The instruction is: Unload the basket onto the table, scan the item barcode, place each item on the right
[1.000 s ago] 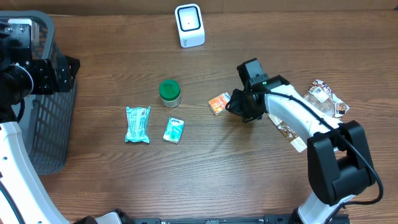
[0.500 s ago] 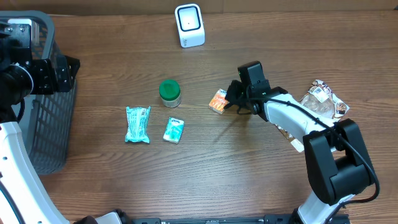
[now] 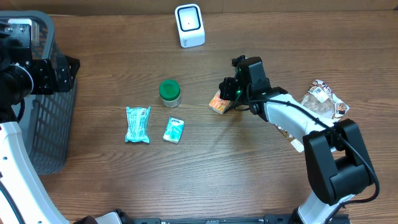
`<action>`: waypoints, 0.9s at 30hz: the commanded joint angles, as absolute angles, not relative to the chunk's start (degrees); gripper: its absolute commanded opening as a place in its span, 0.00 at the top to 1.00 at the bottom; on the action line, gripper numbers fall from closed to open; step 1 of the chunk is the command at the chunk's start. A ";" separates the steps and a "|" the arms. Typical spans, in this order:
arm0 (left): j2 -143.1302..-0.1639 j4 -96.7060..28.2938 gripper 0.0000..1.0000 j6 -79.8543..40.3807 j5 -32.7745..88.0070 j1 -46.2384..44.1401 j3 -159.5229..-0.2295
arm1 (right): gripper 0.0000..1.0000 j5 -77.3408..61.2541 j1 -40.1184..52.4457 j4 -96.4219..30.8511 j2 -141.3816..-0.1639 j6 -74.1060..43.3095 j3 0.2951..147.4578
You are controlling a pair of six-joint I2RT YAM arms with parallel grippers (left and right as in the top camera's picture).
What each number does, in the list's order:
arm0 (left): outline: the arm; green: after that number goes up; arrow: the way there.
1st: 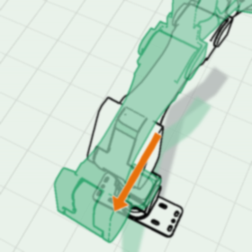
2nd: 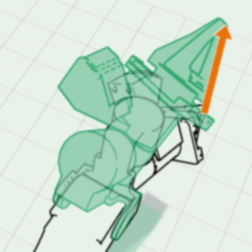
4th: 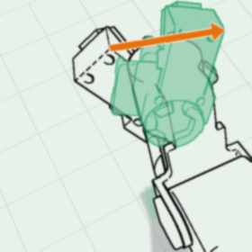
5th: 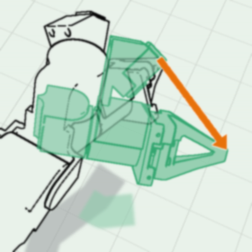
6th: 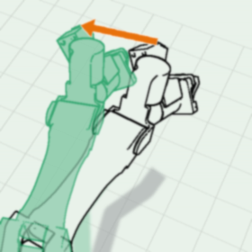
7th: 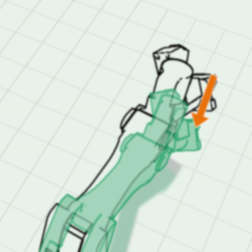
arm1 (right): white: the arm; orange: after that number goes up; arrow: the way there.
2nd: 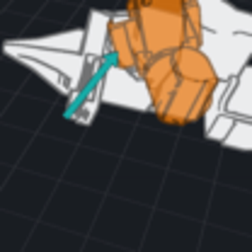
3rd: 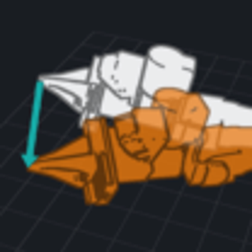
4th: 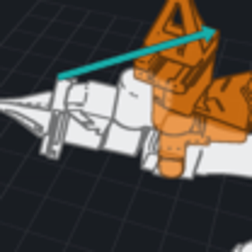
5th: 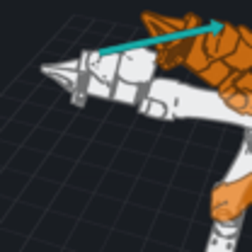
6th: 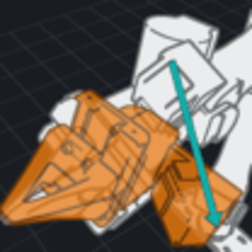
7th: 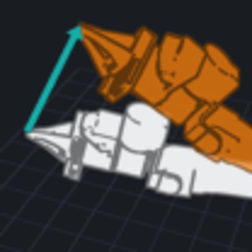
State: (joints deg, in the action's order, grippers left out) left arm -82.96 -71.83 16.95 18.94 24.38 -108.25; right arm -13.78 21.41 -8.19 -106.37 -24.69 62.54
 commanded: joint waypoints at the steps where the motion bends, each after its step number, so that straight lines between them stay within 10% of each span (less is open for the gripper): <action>1: -83.15 -71.81 0.01 18.04 19.92 24.36 -108.07 | 0.95 -16.62 23.68 -9.76 -106.63 -23.31 63.86; 27: -83.15 -71.81 0.00 18.02 19.92 24.36 -108.07 | 0.96 -4.95 34.83 -11.92 -106.83 -35.90 63.81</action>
